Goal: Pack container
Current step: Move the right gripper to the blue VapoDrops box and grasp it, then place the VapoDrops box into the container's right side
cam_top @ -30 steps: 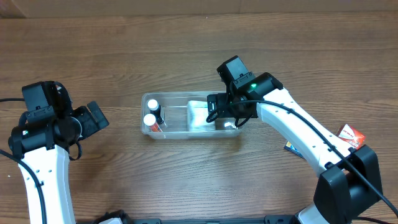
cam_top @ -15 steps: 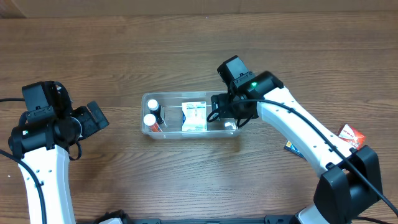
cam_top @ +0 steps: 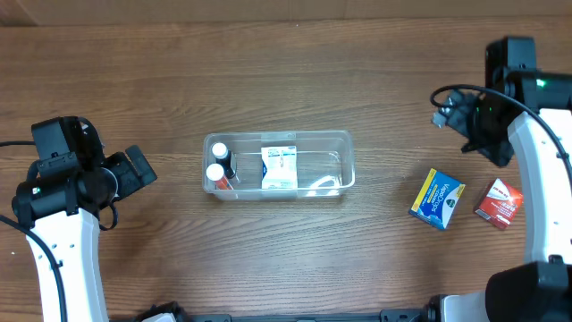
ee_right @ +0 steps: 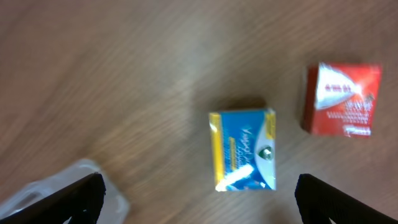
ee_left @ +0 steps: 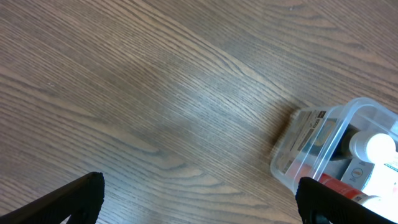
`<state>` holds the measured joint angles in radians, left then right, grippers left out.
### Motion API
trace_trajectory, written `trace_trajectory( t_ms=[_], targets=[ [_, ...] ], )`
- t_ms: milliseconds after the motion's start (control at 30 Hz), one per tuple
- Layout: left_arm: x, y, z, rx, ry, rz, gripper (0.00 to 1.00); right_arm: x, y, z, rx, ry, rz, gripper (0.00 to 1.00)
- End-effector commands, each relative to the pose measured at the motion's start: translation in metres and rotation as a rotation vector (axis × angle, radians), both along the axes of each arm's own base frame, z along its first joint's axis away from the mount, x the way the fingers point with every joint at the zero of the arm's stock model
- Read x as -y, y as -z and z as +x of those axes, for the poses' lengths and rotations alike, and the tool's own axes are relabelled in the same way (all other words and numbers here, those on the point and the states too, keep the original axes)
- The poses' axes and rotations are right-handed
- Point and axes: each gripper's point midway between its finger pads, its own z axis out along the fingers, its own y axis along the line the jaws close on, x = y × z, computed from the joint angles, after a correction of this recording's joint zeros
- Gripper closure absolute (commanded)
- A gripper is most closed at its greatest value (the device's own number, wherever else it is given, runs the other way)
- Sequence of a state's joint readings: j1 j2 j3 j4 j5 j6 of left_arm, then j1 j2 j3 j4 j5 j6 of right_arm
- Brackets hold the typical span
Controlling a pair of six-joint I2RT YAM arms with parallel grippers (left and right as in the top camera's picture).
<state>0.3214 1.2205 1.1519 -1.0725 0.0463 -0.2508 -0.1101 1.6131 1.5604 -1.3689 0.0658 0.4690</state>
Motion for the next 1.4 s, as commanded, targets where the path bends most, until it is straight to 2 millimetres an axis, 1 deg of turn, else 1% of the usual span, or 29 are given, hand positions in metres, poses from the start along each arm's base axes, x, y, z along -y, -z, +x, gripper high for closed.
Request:
trace_trajectory(
  t_ms=[0,133,267,467,733,800,933,967,1033,1100,1300,1367],
  targets=[
    [0.001,-0.001,0.002,0.006,0.023,-0.002,0.0,-0.007,0.045,-0.02,-0.096,-0.052,0.07,0.0],
    [0.001,-0.001,0.002,0.006,0.024,-0.002,0.0,-0.009,0.086,-0.038,-0.162,-0.062,0.075,0.0],
    [0.001,-0.001,0.002,0.006,0.024,-0.002,0.0,-0.007,0.113,-0.049,-0.187,-0.057,0.065,0.0],
    [0.003,-0.001,0.002,0.009,0.028,-0.011,0.0,0.004,0.135,-0.062,-0.215,-0.044,0.007,0.0],
    [0.003,-0.001,0.002,0.009,0.028,-0.011,0.0,0.003,0.168,-0.065,-0.187,-0.092,0.002,0.0],
    [0.003,-0.001,0.002,0.009,0.028,-0.012,0.0,-0.001,0.173,-0.063,-0.176,-0.118,0.017,0.0],
    [0.003,-0.001,0.002,0.009,0.028,-0.012,0.0,-0.004,0.174,-0.058,-0.156,-0.135,0.034,0.0],
    [0.003,-0.001,0.002,0.008,0.028,-0.011,0.0,-0.004,0.174,-0.058,-0.156,-0.136,0.037,0.03],
    [0.003,0.0,0.001,0.005,0.028,-0.013,0.0,-0.008,0.174,-0.058,-0.152,-0.138,0.057,0.15],
    [0.003,0.0,0.001,0.005,0.028,-0.013,0.0,-0.009,0.174,-0.058,-0.152,-0.138,0.061,0.2],
    [0.003,0.0,0.001,0.005,0.028,-0.013,0.0,-0.009,0.173,-0.057,-0.151,-0.138,0.065,0.24],
    [0.003,0.0,0.001,0.005,0.028,-0.012,0.0,-0.013,0.167,-0.052,-0.139,-0.142,0.089,0.26]
  ],
)
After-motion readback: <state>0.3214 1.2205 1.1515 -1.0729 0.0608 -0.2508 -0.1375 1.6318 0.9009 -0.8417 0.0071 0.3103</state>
